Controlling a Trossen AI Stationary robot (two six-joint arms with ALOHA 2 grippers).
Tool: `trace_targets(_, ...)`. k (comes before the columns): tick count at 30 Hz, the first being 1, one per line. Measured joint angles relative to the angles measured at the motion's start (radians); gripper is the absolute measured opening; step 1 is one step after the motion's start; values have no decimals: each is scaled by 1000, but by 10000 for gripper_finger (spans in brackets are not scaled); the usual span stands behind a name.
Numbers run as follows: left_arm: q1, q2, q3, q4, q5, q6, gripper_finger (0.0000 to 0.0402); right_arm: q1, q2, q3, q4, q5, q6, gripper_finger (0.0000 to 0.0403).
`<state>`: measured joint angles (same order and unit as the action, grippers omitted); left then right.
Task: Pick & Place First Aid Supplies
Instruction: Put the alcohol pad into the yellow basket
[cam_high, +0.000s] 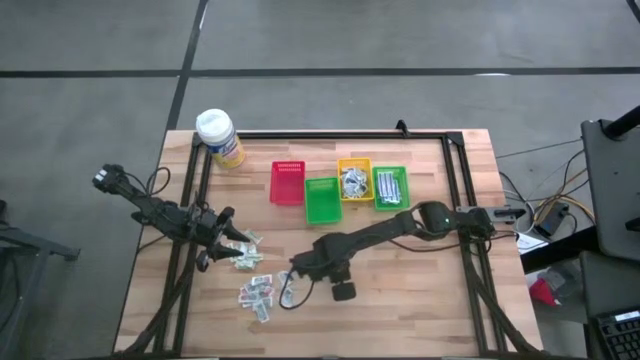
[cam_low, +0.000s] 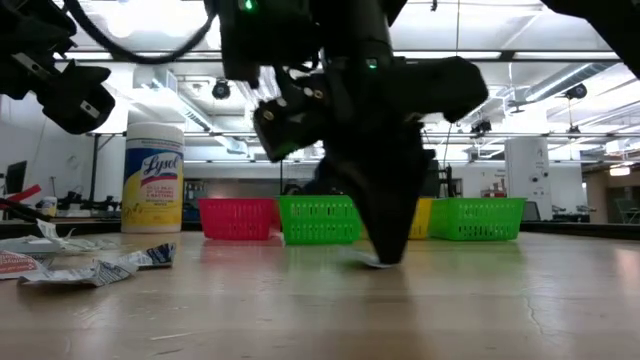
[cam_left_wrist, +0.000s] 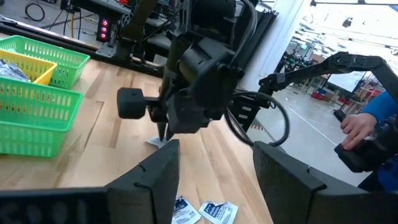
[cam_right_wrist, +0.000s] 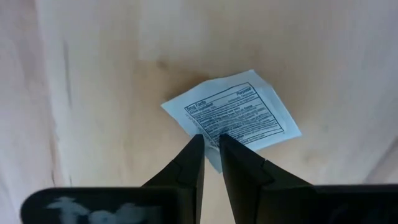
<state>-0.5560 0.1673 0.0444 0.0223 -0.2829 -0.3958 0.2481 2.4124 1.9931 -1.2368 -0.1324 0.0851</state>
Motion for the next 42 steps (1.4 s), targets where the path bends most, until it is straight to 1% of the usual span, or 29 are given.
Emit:
trace_targets(6,0,0,0,0,0,0,197,0,9,38,-133,5,20,52)
trace_targets(14,0,0,0,0,0,0,197,0,9,157,-285,4,46,52)
trace_targets(17,0,0,0,0,0,0,197,0,7,211,-327,4,94,52)
trace_targets(21,0,0,0,0,0,0,197,-4,6,260,-334,2,182,52)
trace_targets(25,0,0,0,0,1,0,197,-13,5,277,-335,-19,305,52)
trace_targets(27,0,0,0,0,1,0,197,-15,5,277,-334,-47,330,55)
trace_targets(32,0,0,0,0,1,0,197,-13,4,272,-335,-60,354,76)
trace_targets(42,0,0,0,0,1,0,197,-17,3,260,-335,-51,380,144)
